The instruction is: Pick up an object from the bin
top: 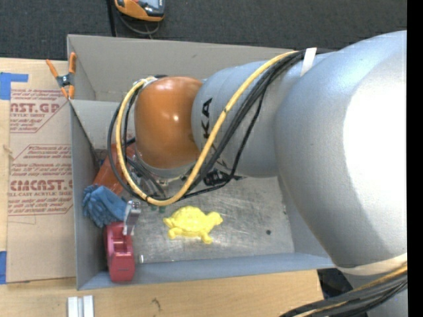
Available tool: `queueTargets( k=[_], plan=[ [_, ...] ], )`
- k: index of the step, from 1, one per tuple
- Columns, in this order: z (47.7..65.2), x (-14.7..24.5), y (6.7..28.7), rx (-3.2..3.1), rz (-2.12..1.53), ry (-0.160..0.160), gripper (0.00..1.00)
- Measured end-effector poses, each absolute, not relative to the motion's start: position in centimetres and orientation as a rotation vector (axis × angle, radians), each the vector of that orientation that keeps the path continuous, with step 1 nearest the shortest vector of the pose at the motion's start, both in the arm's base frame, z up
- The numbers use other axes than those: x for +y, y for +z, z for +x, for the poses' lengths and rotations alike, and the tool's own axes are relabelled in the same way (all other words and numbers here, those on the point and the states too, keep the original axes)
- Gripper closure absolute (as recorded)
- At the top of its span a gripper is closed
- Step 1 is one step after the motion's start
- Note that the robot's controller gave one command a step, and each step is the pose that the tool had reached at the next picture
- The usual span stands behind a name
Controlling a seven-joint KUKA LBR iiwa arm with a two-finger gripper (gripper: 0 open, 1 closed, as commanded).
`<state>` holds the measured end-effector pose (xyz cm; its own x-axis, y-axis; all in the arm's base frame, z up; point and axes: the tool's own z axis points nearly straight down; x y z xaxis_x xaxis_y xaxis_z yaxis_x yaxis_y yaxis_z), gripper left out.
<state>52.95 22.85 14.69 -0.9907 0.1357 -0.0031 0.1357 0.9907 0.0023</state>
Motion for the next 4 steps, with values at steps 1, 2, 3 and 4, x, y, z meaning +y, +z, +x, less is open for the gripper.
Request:
queueTargets(
  k=[1, 2, 3, 4],
  plan=[
    [52.9, 23.5, 13.9, 3.132, 0.044, -0.018, 0.00],
    [53.4, 24.2, 14.4, 3.125, 0.345, -0.008, 0.00],
    [53.1, 24.4, 8.4, 3.101, 0.506, 0.002, 0.00],
    [52.9, 24.7, 8.7, 3.104, 0.505, 0.004, 1.00]
  ],
)
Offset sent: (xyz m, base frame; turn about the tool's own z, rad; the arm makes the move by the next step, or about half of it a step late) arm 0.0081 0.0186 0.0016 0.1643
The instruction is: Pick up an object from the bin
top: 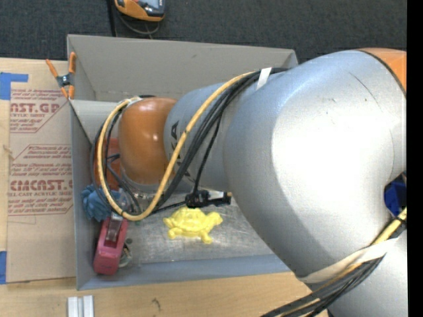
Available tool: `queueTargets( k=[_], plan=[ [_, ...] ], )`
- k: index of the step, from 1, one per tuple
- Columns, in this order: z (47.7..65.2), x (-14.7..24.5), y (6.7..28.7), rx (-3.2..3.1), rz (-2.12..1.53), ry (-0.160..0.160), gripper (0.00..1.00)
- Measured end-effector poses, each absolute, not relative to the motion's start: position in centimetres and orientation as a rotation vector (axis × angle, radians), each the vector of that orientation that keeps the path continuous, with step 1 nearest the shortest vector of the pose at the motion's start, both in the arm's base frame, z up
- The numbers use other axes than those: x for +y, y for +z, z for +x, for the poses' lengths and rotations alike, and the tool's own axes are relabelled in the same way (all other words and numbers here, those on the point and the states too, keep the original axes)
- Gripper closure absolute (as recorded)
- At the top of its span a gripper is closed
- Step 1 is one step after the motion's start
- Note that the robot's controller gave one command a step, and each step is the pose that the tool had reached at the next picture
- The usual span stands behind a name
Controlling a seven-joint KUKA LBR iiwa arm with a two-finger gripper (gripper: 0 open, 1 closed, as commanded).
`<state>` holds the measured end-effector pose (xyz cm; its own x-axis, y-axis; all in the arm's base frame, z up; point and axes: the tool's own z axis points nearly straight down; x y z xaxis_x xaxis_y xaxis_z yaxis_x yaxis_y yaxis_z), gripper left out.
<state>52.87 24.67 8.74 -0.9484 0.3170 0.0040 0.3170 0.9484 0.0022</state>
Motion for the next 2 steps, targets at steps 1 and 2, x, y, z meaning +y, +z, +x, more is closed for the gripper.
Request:
queueTargets(
  k=[1, 2],
  plan=[
    [52.87, 24.67, 8.74, -3.097, -0.504, -0.005, 1.00],
    [52.80, 24.63, 9.06, -3.097, -0.505, -0.003, 1.00]
  ],
)
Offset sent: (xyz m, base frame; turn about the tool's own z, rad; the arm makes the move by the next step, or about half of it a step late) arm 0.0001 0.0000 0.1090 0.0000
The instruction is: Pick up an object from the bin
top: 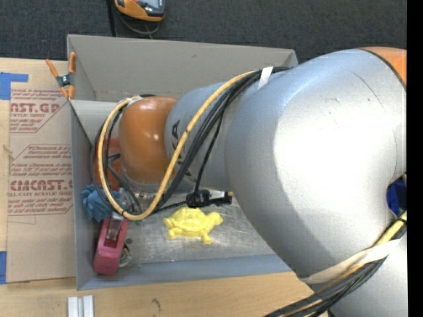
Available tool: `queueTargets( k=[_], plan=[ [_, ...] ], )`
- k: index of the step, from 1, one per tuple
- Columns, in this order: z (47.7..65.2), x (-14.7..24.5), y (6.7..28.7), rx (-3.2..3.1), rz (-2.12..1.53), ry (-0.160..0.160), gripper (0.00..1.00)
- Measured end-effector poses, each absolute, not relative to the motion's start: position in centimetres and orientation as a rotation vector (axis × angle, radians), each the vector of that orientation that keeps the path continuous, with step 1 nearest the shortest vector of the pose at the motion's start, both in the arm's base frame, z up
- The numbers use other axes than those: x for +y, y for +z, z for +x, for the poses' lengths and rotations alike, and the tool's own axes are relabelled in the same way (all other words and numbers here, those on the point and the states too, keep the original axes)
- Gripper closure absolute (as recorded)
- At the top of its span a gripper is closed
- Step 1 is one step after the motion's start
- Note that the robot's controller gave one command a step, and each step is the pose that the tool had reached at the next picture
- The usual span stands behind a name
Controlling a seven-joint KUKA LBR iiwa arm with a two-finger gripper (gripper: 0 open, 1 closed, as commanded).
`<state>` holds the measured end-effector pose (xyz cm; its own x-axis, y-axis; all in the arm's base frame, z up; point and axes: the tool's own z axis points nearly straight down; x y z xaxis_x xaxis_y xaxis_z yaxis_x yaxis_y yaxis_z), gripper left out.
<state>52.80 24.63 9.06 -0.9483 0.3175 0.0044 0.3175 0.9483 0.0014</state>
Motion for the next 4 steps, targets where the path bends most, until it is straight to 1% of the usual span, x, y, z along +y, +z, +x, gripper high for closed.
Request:
queueTargets(
  k=[2, 4],
  plan=[
    [53.0, 24.4, 12.8, -3.106, -0.510, -0.003, 1.00],
    [52.9, 24.5, 15.0, -3.105, -0.508, -0.004, 1.00]
  ],
)
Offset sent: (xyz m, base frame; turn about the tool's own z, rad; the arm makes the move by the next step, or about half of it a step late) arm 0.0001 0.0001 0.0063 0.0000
